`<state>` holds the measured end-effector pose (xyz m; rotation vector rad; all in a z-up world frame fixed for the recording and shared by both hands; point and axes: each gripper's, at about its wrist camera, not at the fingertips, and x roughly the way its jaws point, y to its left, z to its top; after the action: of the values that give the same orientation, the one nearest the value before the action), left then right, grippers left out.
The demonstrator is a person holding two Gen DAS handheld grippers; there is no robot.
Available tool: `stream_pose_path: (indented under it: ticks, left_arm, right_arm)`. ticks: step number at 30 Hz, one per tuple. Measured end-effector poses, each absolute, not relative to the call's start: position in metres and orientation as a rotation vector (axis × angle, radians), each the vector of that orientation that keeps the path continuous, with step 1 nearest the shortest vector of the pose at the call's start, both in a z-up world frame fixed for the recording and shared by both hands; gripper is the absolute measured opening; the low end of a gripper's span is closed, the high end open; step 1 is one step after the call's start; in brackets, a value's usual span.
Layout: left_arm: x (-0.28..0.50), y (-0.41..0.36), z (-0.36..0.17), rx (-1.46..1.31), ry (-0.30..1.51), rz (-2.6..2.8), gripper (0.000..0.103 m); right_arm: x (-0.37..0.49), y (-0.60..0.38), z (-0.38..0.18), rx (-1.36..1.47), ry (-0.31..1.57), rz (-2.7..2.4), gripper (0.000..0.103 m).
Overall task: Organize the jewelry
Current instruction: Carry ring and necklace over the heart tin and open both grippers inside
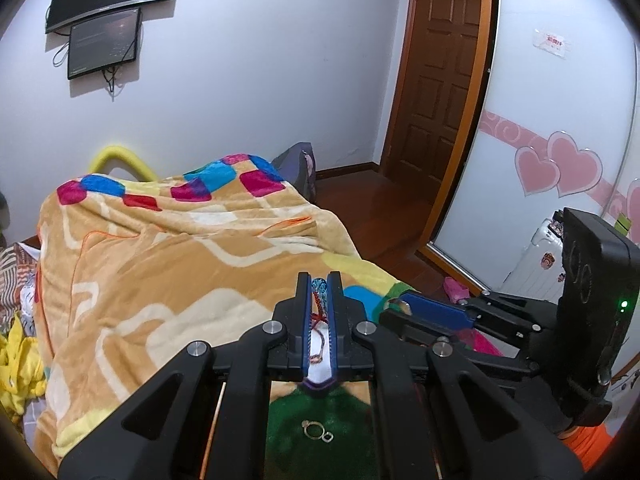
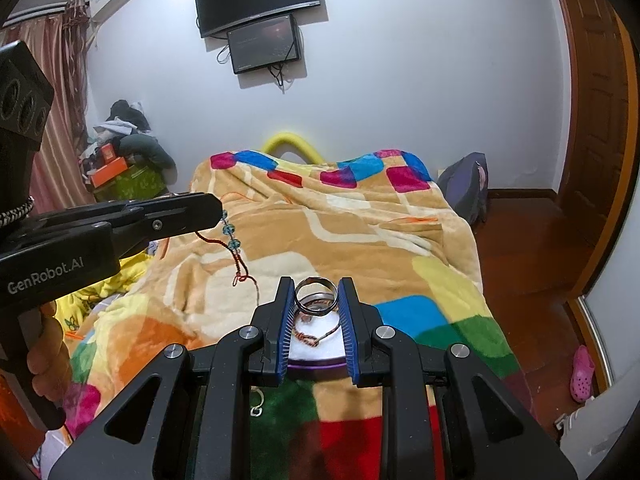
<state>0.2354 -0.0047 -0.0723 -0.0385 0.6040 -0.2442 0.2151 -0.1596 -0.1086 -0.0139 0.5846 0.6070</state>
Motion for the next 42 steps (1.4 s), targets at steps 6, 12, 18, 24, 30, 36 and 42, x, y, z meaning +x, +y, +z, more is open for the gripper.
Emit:
stream_pose_path:
  ticks: [6, 12, 18, 24, 30, 36, 42]
  left_arm:
    - [0.256, -0.01, -0.088, -0.041, 0.64, -0.257, 0.006]
    - [0.275, -0.013, -0.115, -0.05, 0.709, -0.263, 0.006]
    - [0.29, -0.012, -0.141, -0.06, 0.792, -0.261, 0.006]
    - [0.296, -0.011, -0.158, -0.08, 0.857, -0.277, 0.006]
    - [0.298, -0.013, -0.164, -0.079, 0.884, -0.28, 0.006]
    - [0.295, -0.012, -0.158, -0.067, 0.881, -0.273, 0.006]
    - [0.286, -0.009, -0.149, -0.05, 0.869, -0.257, 0.009]
  right_arm:
    - [0.23, -0.159, -0.121, -0.019, 0.617, 0.594, 0.02]
    - [0.245, -0.157, -0.142, 0.001, 0.691, 0.592, 0.02]
    - [0.255, -0.156, -0.157, -0.008, 0.746, 0.596, 0.02]
    - [0.262, -0.153, -0.166, -0.022, 0.787, 0.597, 0.02]
    - [0.264, -0.15, -0.17, -0.032, 0.808, 0.604, 0.02]
    - [0.266, -0.147, -0.172, -0.043, 0.836, 0.606, 0.02]
    - [0.264, -0.145, -0.165, -0.055, 0.832, 0.6, 0.022]
